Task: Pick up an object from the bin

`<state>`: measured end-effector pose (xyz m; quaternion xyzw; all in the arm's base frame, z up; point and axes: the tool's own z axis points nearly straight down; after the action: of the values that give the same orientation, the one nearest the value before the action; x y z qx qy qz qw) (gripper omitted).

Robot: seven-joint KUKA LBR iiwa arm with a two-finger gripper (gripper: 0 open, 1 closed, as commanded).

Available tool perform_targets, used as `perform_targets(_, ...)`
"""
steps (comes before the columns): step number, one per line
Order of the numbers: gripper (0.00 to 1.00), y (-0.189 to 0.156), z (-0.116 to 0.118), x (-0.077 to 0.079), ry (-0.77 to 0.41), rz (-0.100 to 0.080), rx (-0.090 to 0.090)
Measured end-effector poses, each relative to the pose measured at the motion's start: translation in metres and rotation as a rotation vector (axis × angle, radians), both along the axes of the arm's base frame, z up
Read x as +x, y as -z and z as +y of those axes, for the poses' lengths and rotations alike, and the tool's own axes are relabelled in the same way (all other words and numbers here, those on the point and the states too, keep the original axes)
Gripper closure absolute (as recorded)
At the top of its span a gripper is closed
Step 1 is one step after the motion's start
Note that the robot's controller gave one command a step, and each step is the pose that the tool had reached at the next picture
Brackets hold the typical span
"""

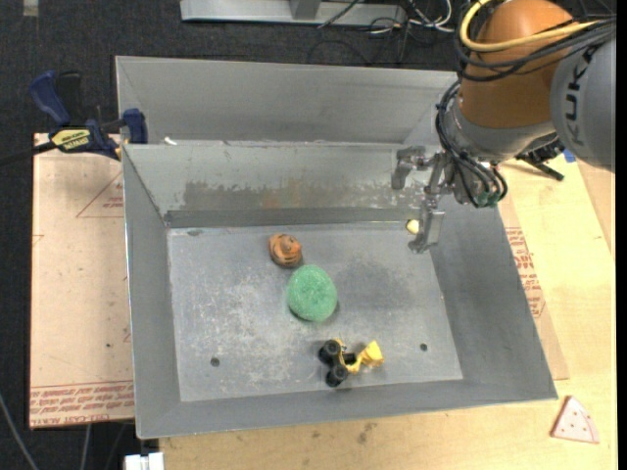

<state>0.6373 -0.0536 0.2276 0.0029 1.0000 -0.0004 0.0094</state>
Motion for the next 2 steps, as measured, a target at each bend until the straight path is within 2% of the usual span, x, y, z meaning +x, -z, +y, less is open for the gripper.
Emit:
perform_targets(1,0.00,0.043,0.034,0.005,0.085,0.019,0.003)
perform_targets(2,0.00,0.076,0.067,-0.007,0.008,0.016,0.002)
